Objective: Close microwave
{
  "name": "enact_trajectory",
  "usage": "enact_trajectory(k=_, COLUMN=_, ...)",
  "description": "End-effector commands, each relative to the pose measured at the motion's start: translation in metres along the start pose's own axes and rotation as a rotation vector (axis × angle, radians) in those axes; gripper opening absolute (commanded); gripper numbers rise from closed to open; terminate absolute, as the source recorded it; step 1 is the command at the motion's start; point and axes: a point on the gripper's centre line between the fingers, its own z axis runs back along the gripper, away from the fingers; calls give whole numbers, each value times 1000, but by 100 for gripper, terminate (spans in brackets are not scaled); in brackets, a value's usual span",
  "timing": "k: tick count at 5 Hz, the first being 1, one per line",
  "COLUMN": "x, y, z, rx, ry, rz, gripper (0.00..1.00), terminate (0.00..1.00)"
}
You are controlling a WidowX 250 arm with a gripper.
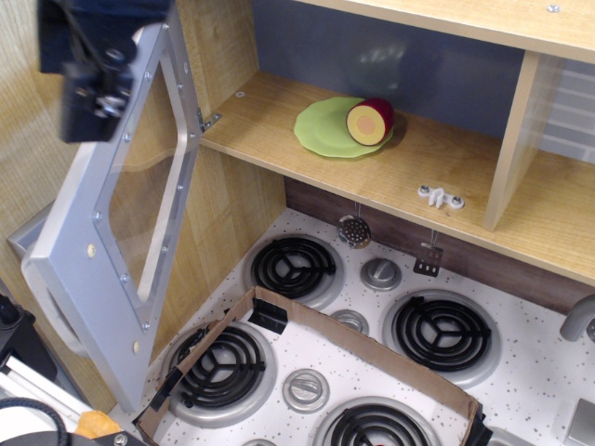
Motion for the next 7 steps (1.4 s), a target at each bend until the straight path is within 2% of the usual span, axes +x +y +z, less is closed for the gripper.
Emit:
enact_trajectory(k=1, x=-20, y=13, z=-9, rx=49, ry=-2, rz=-15, gripper=100, terminate=0)
enact_trajectory(k=2, x=-21, y=16, z=-31, rx=1, ry=-28, rz=-9, gripper=100, terminate=0)
enact_trajectory(k=3, x=-14, y=13, z=-48, rx=-15, ry=-80, rz=5, gripper=100, terminate=0)
enact_trajectory(k=4, x=1, y=7, z=-60, rx=-52, ry=-166, rz=38, gripper=100, terminate=0)
enact_trajectory(k=5, x=20, y=1, z=-74, rx=-65, ry=-260, rz=81, gripper=100, terminate=0)
enact_trajectory(k=6, x=42, y=-1, z=-76, rx=-104, ry=-314, rz=69, gripper=100, terminate=0)
enact_trajectory(k=7, x=59, y=-5, z=-73, rx=-116, ry=-369, rz=86, gripper=100, terminate=0)
